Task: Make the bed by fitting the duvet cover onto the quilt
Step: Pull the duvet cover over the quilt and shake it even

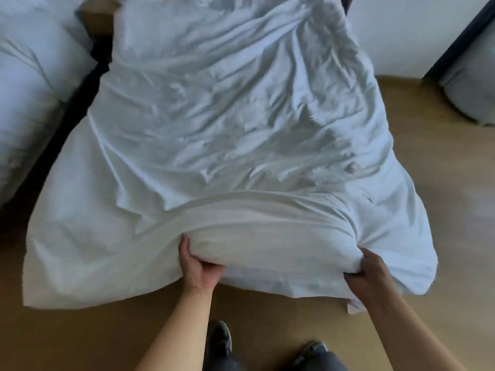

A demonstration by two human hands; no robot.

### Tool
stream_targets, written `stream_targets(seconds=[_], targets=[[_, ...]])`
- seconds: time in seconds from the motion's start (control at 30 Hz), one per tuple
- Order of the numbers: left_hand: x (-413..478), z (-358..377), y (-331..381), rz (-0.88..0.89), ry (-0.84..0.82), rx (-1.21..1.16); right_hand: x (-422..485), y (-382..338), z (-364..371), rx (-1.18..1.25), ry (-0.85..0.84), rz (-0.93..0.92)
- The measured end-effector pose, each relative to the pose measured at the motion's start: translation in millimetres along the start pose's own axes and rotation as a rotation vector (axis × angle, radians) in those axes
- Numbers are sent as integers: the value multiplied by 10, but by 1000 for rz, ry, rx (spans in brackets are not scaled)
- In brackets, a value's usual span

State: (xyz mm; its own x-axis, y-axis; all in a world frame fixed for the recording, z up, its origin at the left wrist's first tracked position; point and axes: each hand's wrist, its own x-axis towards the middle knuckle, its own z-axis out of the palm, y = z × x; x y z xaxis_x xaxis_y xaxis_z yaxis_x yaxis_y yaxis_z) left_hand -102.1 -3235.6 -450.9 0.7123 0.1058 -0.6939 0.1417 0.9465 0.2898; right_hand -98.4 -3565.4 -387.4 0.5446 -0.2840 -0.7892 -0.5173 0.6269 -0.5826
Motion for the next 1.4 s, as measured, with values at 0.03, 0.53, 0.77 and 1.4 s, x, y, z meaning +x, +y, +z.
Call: stream_targets(seconds=[0.03, 0.53, 0.77, 1.4], targets=[[-32, 91, 139, 25, -43, -5, -90, -68, 75, -5, -23, -38], [60, 1805, 1909, 262, -28, 283, -131, -989, 1451, 301, -110, 220], [121, 1994, 2212, 333, -16, 443, 133, -989, 1850, 210, -260, 347], [341, 3906, 4365, 377, -392, 343, -1206, -2160, 3848, 374, -472, -393]])
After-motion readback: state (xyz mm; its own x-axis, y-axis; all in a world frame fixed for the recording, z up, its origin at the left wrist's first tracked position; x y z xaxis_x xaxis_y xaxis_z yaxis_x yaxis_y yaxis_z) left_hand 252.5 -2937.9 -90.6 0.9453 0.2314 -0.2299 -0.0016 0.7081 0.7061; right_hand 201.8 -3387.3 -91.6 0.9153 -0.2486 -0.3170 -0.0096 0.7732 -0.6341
